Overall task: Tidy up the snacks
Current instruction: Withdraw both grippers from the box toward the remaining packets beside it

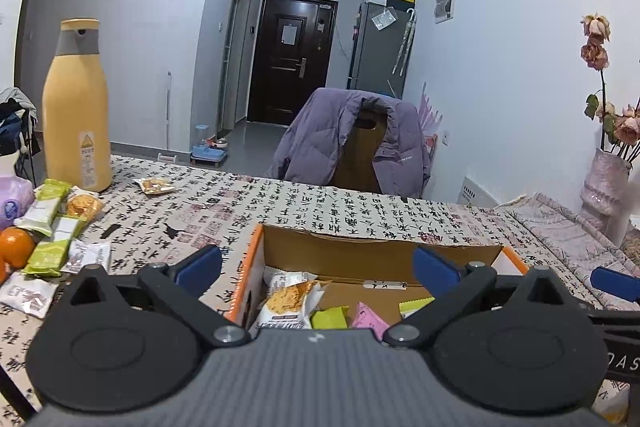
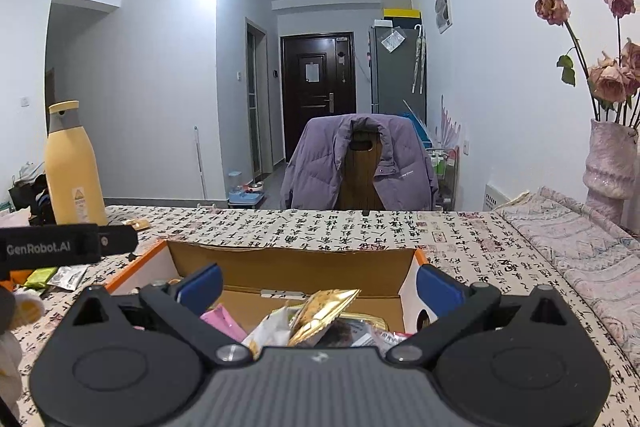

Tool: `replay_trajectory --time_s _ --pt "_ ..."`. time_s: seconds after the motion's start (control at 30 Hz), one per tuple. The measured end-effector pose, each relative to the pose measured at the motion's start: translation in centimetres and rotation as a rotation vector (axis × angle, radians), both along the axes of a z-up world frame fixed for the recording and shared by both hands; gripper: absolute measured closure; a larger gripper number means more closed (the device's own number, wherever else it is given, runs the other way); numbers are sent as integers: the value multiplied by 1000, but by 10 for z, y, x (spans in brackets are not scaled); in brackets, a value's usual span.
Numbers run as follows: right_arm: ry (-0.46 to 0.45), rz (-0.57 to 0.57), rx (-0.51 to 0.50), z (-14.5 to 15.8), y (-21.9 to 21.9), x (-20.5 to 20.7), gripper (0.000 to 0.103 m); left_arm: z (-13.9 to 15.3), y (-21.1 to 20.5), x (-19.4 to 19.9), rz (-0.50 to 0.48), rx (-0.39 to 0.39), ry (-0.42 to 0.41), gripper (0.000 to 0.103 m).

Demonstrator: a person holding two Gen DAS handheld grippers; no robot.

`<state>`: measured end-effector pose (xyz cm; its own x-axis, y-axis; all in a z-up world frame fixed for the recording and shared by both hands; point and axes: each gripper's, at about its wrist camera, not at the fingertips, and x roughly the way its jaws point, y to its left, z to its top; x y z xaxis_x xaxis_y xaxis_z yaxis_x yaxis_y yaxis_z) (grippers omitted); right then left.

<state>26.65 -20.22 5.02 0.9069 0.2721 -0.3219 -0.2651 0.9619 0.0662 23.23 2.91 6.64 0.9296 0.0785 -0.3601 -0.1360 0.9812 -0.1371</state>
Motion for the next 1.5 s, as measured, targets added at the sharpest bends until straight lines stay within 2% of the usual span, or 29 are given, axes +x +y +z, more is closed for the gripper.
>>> replay_trajectory --time_s 0.33,0.8,1.17,1.5 --pt "-6 10 -16 6 5 -48 0 6 9 -51 7 17 -18 0" --pt "41 20 -35 -17 16 -98 0 -24 28 -107 -26 46 28 0" --pt "103 25 -52 -35 26 -114 0 -57 42 -132 -67 53 83 0" --pt "182 21 -83 -58 34 -113 0 -83 58 -130 -76 1 137 0"
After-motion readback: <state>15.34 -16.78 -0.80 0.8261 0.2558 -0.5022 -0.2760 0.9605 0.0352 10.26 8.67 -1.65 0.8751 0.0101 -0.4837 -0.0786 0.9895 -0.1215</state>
